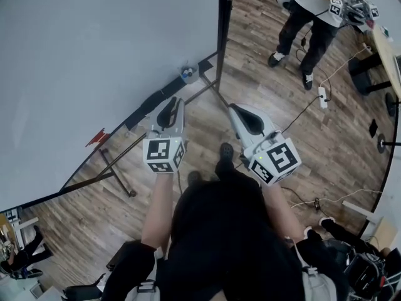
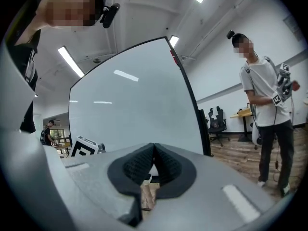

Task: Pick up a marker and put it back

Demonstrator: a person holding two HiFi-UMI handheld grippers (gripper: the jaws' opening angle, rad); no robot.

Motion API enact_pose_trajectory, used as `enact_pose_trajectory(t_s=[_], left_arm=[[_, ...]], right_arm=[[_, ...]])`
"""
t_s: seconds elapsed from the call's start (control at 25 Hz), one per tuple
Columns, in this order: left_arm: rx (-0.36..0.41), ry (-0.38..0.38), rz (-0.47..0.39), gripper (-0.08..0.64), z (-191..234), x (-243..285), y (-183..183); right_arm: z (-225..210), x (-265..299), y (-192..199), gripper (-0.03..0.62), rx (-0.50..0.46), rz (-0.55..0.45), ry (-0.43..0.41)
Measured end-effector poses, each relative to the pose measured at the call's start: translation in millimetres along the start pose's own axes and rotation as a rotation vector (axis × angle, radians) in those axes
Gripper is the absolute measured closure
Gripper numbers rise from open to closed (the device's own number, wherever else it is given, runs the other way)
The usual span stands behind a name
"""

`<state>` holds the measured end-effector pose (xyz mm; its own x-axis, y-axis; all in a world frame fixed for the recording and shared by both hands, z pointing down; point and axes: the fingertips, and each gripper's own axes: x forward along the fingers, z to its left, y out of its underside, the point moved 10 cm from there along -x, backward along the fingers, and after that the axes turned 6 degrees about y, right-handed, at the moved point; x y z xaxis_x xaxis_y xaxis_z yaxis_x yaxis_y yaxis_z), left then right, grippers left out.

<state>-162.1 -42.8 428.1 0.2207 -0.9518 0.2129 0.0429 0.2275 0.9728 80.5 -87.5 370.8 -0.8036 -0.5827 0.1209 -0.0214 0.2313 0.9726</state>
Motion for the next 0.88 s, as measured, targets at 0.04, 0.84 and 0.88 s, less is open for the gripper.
enact_pose_trajectory(t_s=[0.04, 0.84, 0.88], left_arm=[[-0.001, 0.012, -0.007, 0.497, 0, -9, -2], [0.054, 0.315, -0.027, 0.549, -17, -142, 3], [0.055, 0.322, -0.029, 0.549, -15, -146, 2]], right_arm=[[10, -2, 0, 0.591, 0.0, -0.004, 0.008], [156, -85, 45, 0.591, -0.002, -0.015, 0.253], [160, -86, 46, 0.591, -0.005, -0.014, 0.26]])
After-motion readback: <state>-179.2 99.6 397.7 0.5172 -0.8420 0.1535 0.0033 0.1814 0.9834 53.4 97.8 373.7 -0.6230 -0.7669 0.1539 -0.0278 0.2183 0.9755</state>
